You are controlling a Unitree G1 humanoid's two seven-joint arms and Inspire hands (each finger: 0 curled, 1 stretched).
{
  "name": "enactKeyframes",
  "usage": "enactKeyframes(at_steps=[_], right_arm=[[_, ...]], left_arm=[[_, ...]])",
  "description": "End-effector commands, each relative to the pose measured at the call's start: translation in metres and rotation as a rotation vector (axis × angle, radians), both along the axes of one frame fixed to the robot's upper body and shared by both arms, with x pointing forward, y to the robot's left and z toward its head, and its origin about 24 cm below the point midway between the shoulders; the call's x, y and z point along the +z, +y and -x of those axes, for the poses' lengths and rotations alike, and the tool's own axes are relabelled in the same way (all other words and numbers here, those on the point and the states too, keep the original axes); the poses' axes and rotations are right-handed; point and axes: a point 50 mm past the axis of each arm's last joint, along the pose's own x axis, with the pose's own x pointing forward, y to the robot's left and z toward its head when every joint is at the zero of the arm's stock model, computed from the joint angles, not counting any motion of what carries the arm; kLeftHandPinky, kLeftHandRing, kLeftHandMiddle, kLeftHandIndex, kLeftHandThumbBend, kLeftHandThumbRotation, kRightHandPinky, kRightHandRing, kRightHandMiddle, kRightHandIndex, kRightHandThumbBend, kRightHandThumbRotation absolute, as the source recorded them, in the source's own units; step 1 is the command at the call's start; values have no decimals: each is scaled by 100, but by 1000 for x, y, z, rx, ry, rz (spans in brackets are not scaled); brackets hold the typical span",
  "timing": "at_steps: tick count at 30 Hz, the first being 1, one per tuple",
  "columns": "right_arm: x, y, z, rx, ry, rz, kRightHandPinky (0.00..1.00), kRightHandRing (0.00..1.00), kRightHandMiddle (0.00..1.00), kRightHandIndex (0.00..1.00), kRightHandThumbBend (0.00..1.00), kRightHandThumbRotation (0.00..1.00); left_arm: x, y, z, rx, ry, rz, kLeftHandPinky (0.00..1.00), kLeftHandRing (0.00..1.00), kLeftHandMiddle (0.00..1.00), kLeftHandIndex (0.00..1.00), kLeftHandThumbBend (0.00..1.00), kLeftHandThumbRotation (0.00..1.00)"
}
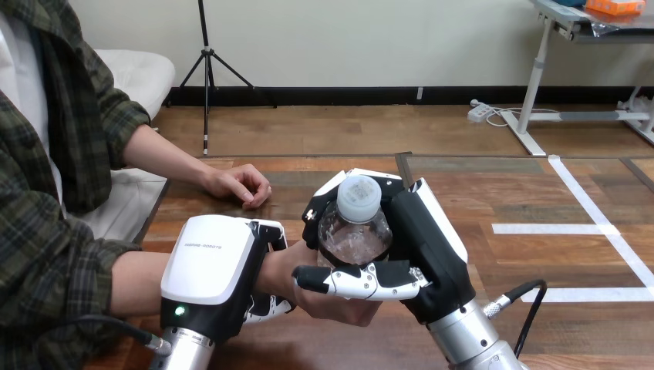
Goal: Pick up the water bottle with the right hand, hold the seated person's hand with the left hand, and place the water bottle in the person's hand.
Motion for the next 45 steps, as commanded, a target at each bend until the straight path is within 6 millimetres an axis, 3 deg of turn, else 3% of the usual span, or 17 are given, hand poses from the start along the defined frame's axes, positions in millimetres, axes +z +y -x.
enactKeyframes(at_steps=[1, 27, 31, 37, 38, 43, 45], right_arm=[[12, 3, -4, 23, -55, 7, 31, 36, 41, 46, 74, 0], [8, 2, -4, 23, -44, 45, 35, 40, 45, 50, 75, 0], [8, 2, -4, 31, -38, 52, 39, 45, 52, 56, 75, 0], [8, 0, -5, 42, -53, 112, 51, 62, 68, 70, 77, 3], [8, 0, -5, 42, -57, 127, 59, 70, 76, 77, 78, 8], [10, -2, -5, 40, -83, 185, 74, 85, 89, 89, 81, 15], [10, -2, -6, 40, -88, 192, 84, 92, 95, 94, 83, 19]], left_arm=[[14, -1, -9, 7, -71, 43, 22, 24, 29, 29, 83, 0], [13, 1, -9, 18, -58, 39, 22, 24, 29, 29, 80, 0], [13, 1, -9, 20, -58, 35, 22, 24, 29, 30, 80, 0], [13, 1, -9, 21, -60, 27, 22, 24, 29, 30, 81, 0], [13, 1, -9, 21, -61, 23, 22, 24, 29, 30, 81, 0], [13, 1, -10, 43, -32, -35, 22, 25, 30, 31, 81, 0], [13, 1, -11, 55, -14, -66, 25, 29, 35, 35, 81, 0]])
